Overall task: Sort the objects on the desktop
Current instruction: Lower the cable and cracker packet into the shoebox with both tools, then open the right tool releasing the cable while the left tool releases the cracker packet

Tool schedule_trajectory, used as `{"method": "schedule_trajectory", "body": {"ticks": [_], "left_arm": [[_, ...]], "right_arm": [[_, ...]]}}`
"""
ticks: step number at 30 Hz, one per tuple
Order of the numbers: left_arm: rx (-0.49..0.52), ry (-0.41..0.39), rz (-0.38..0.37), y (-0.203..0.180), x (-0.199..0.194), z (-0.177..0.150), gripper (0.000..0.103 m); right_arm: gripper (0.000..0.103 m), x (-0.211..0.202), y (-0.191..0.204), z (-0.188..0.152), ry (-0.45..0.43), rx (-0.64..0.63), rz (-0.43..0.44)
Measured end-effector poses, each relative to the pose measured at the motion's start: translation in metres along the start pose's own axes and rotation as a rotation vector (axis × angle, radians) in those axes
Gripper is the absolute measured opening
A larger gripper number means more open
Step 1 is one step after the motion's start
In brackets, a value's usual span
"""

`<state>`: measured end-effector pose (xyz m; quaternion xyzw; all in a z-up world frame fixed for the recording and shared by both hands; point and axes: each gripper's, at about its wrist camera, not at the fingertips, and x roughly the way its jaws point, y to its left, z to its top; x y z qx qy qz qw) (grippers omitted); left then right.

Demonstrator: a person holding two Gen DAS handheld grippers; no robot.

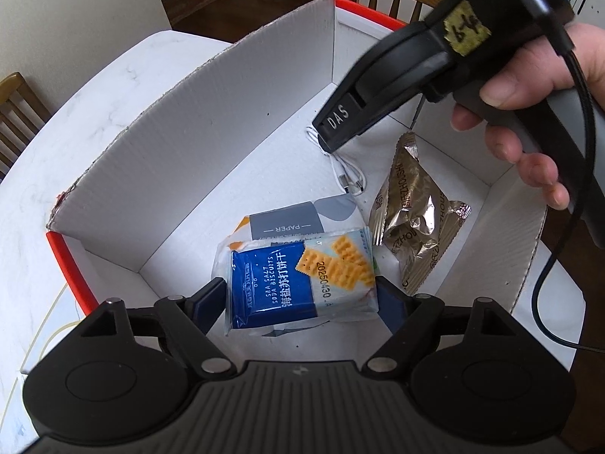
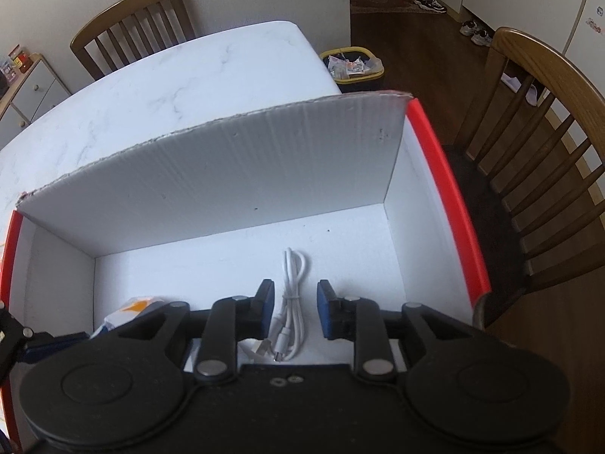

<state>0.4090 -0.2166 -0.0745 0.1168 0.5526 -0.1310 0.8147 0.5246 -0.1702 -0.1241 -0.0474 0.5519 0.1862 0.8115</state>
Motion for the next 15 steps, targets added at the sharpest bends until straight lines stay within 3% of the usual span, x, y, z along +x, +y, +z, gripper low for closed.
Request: {"method": "schedule_trajectory", "body": {"ticks": [7, 15], "left_arm": [[-0.006, -0.011, 0.007, 0.003, -0.010, 0.001, 0.084], [-0.005, -0.031, -0.011, 0.005, -0.021, 0.001, 0.097]], "right_arm": [[0.035, -0.009, -0.002, -0.002, -0.018, 0.005, 0.001], [0.047, -0.027, 0.000, -0.007, -0.053, 0.005, -0.006]]}}
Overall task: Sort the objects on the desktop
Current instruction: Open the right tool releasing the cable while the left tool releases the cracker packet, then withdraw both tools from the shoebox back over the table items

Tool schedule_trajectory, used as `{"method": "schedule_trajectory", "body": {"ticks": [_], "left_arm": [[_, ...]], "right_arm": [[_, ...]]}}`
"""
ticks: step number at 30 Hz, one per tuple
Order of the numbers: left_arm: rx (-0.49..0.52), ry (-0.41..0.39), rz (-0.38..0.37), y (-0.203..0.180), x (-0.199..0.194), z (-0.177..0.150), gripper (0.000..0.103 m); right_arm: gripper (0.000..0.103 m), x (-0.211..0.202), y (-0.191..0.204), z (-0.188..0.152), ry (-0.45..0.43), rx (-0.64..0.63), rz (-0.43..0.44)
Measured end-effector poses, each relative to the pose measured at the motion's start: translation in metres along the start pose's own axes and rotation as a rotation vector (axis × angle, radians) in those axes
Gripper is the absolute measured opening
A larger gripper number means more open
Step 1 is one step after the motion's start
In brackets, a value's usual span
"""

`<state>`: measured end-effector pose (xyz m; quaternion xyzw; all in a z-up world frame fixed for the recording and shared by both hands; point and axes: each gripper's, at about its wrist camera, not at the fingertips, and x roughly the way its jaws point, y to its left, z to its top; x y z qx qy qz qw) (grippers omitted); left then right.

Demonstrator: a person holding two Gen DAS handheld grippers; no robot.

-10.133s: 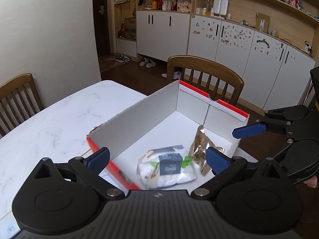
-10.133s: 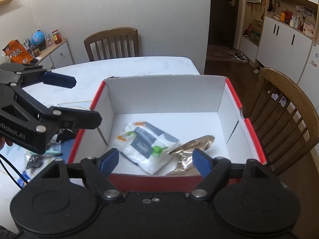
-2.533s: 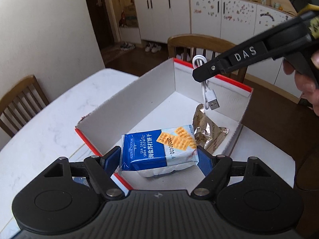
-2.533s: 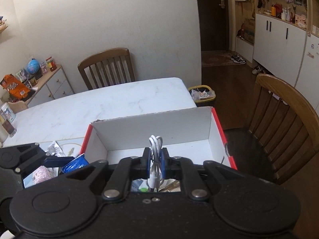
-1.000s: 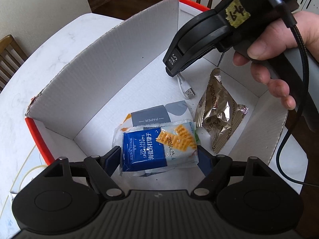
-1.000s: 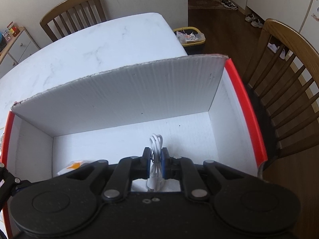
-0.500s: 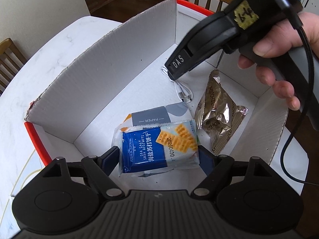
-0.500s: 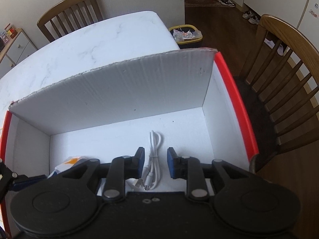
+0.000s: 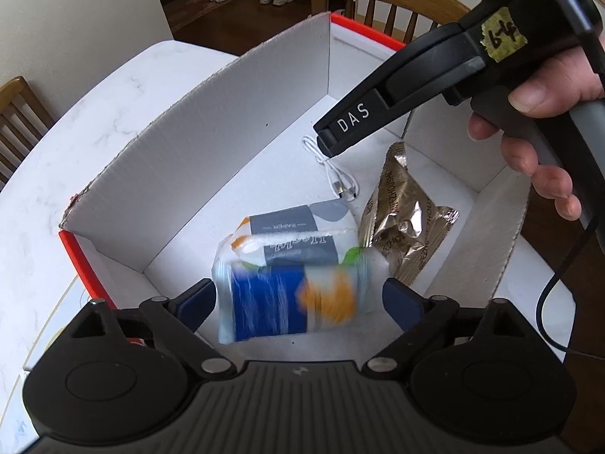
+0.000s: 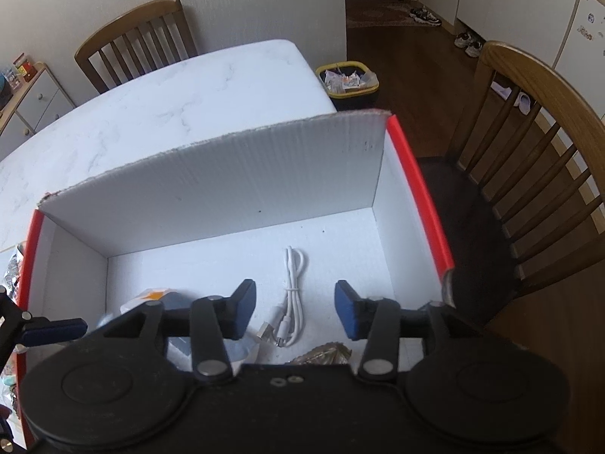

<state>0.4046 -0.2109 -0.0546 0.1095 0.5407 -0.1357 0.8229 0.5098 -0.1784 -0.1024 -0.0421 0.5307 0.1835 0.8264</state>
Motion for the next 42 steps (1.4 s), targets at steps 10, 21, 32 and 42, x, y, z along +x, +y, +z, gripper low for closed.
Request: {"method": "schedule_trajectory", "body": {"ticks": [10, 21, 32, 42], "left_arm": [[-0.015, -0.035, -0.022, -0.016, -0.010, -0.013, 0.099], [-0.009, -0.091, -0.024, -0.020, -0.028, -0.024, 0.099], [-0.036, -0.216, 0.007, -0.017, -0.073, -0.051, 0.099], [-0.056, -0.311, 0.002, 0.000, -0.113, -0.092, 0.099]], "right_arm": [[0.052, -0.013, -0.004, -0.009, -0.016, 0.019, 0.000], [0.053, -0.035, 0.005, -0.020, -0.045, 0.024, 0.003], [0.057, -0.078, 0.028, -0.038, -0.125, 0.017, 0.012], [0.065, -0.118, 0.059, -0.064, -0.208, 0.028, 0.032]]}}
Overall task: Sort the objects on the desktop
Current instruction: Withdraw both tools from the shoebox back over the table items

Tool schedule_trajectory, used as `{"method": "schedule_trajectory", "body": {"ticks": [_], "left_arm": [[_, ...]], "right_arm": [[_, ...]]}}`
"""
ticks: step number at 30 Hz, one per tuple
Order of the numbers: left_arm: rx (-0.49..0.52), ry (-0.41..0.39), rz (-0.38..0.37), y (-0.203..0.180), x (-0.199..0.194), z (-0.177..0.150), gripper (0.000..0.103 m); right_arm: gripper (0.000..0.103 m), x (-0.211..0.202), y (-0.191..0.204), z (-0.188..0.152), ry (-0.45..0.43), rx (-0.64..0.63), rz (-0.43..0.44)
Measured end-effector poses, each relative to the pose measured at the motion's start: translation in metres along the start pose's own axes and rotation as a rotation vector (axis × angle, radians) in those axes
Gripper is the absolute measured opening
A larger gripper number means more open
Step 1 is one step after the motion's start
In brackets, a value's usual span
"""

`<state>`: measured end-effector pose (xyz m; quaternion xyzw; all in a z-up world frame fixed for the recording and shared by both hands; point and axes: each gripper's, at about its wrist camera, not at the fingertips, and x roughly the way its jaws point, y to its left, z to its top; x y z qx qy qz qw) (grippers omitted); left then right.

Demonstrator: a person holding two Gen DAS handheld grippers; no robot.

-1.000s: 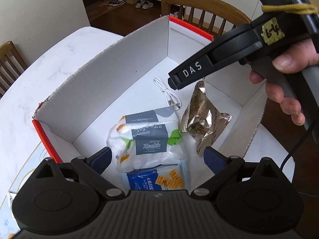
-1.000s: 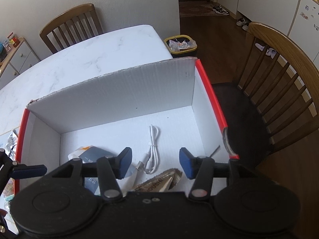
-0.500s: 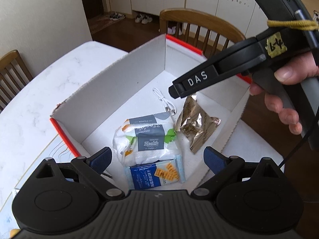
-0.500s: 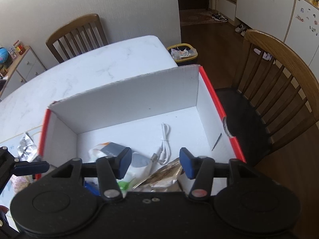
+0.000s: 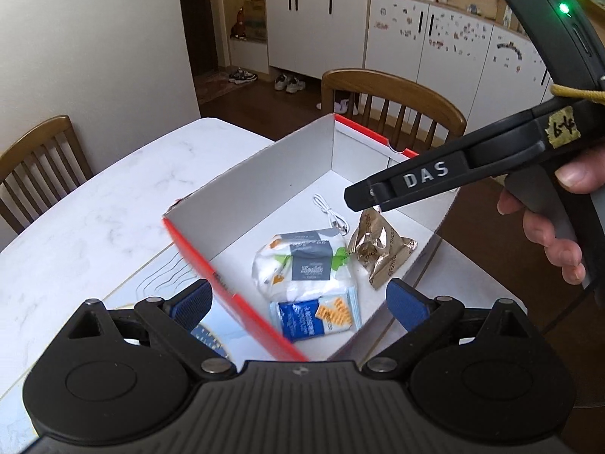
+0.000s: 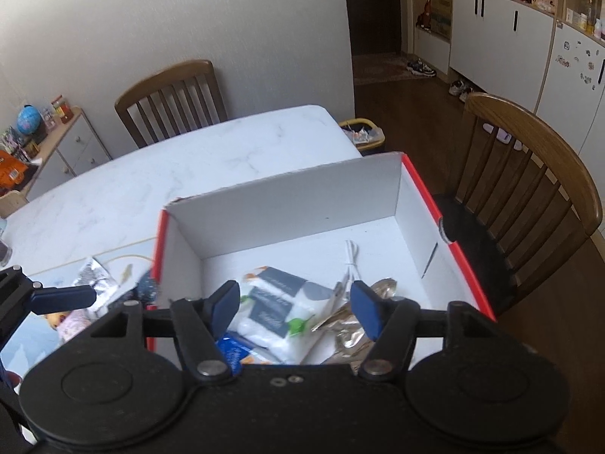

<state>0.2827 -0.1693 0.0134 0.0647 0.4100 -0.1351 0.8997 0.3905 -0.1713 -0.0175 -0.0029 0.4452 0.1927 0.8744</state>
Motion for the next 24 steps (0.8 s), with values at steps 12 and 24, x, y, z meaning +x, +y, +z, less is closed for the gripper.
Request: {"method": "schedule_trajectory", "body": {"ticks": [12, 24], "left_arm": [[0.009, -0.070, -0.009, 0.035, -0.055, -0.046, 0.103], [-0.052, -0.113, 0.017, 0.090, -0.092, -0.089, 0.103]], "right_arm": [[0.077, -0.034, 0.055, -0.031, -0.079, -0.032, -0.043], [0.078, -0.045, 0.112, -0.066, -0.109, -0.035, -0.050]]}}
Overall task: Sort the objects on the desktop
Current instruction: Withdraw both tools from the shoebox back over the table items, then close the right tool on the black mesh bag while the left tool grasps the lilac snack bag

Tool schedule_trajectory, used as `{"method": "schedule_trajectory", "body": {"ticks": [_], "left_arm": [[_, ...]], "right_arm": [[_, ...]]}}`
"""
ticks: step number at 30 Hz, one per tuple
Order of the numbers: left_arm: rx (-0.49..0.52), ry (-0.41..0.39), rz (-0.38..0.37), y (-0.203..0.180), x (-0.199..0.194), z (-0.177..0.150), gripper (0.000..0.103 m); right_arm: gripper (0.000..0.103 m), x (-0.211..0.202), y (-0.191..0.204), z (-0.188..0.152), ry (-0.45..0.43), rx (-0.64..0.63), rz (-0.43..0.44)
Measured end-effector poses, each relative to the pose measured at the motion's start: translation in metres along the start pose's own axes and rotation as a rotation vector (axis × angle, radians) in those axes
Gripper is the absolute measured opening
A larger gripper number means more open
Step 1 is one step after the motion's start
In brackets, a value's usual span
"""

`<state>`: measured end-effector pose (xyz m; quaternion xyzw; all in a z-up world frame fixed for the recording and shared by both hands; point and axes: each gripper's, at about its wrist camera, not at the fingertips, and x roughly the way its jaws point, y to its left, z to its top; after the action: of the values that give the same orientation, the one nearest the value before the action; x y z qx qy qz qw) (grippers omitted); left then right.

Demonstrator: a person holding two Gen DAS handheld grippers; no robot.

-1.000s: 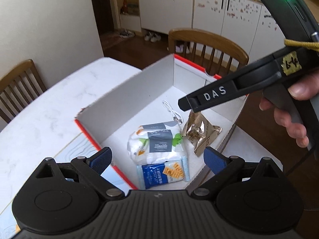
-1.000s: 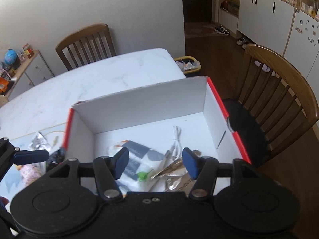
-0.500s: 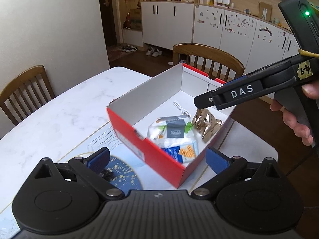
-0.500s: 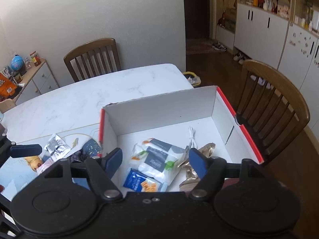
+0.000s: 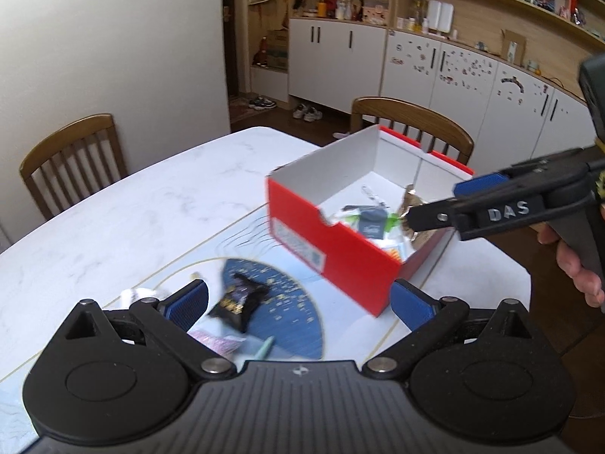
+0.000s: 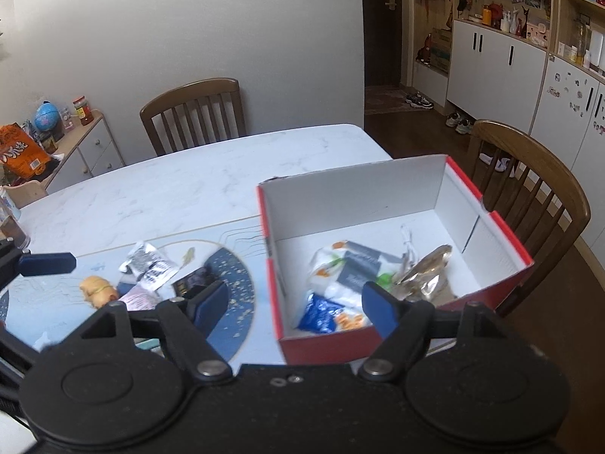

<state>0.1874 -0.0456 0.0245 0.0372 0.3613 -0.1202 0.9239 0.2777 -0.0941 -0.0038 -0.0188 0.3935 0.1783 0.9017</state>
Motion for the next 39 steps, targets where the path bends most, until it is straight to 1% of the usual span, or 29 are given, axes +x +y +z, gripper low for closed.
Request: {"method": "schedule_trajectory", "body": {"ticks": [5, 15, 21, 26, 30, 33, 39], "left_arm": [[-0.033, 0.000, 0.021, 0.028, -0.009, -0.015, 0.103], [-0.101, 0.008, 0.057, 0.072, -0.008, -0.045, 0.103], [-0.073, 0.009, 0.079, 0.090, 0.006, -0.061, 0.103], [-0.059, 0.004, 0.070, 0.103, 0.019, -0.070, 0.103], [-0.045, -0.010, 0.060, 0.110, 0.028, -0.071, 0.103], [-0.044, -0.017, 0.063, 0.114, 0.035, -0.070, 0.103], [-0.053, -0.020, 0.070, 0.121, 0.050, -0.068, 0.103]], "right_arm": [[0.078, -0.001, 0.020, -0.010, -0.009, -0.007, -0.002], [0.078, 0.011, 0.068, -0.037, 0.002, -0.064, 0.016], [0.078, 0.022, 0.089, -0.050, 0.009, -0.065, 0.027], [0.077, 0.028, 0.109, -0.061, -0.001, -0.092, 0.023], [0.077, 0.034, 0.121, -0.071, -0.003, -0.116, 0.017], [0.077, 0.039, 0.129, -0.075, -0.002, -0.111, 0.016], [0.076, 0.051, 0.148, -0.087, -0.028, -0.098, -0.020]]}}
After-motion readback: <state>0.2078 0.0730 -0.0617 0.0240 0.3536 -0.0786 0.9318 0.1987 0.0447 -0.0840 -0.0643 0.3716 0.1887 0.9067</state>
